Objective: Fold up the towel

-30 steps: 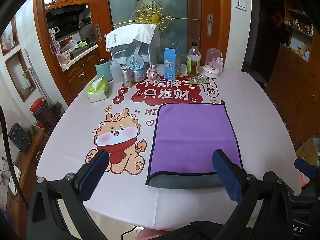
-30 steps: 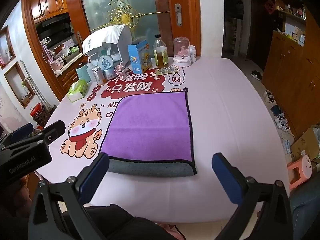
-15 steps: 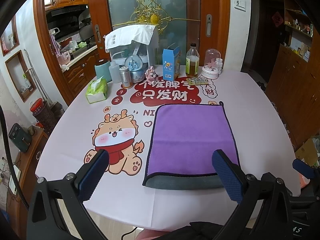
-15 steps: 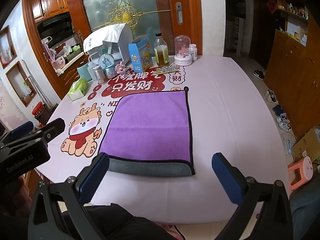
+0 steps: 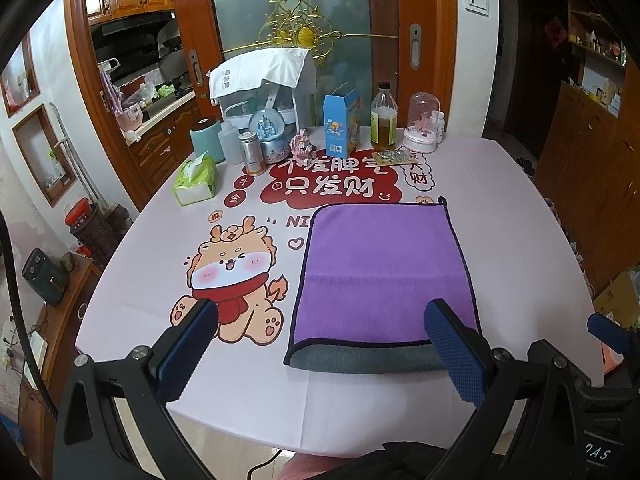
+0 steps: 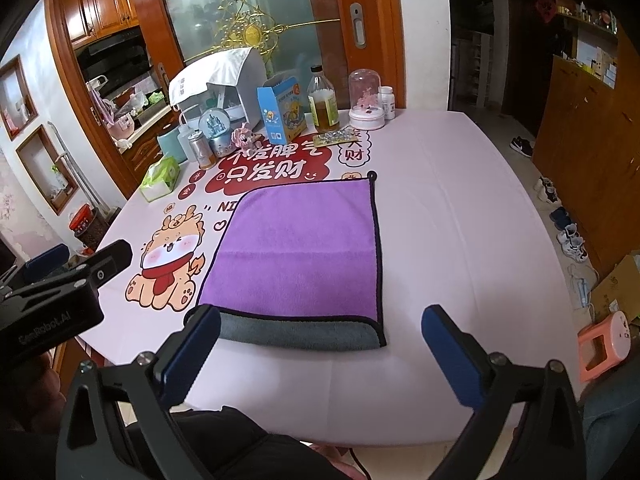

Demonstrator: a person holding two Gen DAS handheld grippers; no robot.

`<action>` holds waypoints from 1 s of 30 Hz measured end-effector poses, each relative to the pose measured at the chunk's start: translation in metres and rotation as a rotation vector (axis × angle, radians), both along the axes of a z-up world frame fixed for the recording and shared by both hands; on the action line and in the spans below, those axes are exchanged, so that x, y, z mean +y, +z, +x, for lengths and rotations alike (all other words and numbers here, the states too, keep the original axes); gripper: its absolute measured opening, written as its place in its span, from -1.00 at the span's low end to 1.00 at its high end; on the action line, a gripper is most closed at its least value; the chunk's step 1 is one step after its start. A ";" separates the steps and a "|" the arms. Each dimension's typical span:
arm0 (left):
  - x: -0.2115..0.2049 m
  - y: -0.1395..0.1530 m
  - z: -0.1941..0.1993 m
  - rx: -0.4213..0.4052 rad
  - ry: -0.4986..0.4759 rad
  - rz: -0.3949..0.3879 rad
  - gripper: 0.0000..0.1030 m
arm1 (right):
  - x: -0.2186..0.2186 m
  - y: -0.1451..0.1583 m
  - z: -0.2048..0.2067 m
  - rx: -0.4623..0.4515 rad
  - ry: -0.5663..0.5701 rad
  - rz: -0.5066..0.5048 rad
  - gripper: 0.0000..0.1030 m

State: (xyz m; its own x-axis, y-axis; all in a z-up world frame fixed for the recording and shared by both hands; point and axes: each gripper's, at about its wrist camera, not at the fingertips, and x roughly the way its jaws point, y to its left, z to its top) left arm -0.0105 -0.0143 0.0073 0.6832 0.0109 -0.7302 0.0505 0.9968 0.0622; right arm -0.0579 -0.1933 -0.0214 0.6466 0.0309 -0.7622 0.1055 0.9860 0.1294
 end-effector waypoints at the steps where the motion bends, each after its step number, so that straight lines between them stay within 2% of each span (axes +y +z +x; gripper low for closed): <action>1: 0.000 0.000 0.000 -0.001 0.001 0.002 0.98 | 0.001 0.000 -0.001 -0.002 -0.002 0.002 0.95; 12: -0.006 -0.013 0.000 0.060 -0.012 0.015 0.98 | -0.004 -0.005 0.000 0.009 -0.001 -0.009 0.95; 17: -0.004 -0.021 0.020 0.106 -0.027 0.006 0.98 | -0.010 -0.010 0.012 0.037 -0.006 0.000 0.95; 23: 0.000 -0.043 0.045 0.204 -0.058 -0.022 0.98 | -0.018 -0.019 0.029 0.075 -0.011 -0.004 0.95; 30: 0.000 -0.071 0.076 0.294 -0.119 0.000 0.98 | -0.030 -0.034 0.045 0.100 0.012 0.017 0.94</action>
State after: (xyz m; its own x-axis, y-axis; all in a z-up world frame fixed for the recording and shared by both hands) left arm 0.0654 -0.0147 -0.0636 0.4389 -0.0563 -0.8968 0.1827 0.9828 0.0277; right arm -0.0129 -0.2238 -0.0554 0.5666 0.0512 -0.8224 0.1072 0.9850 0.1352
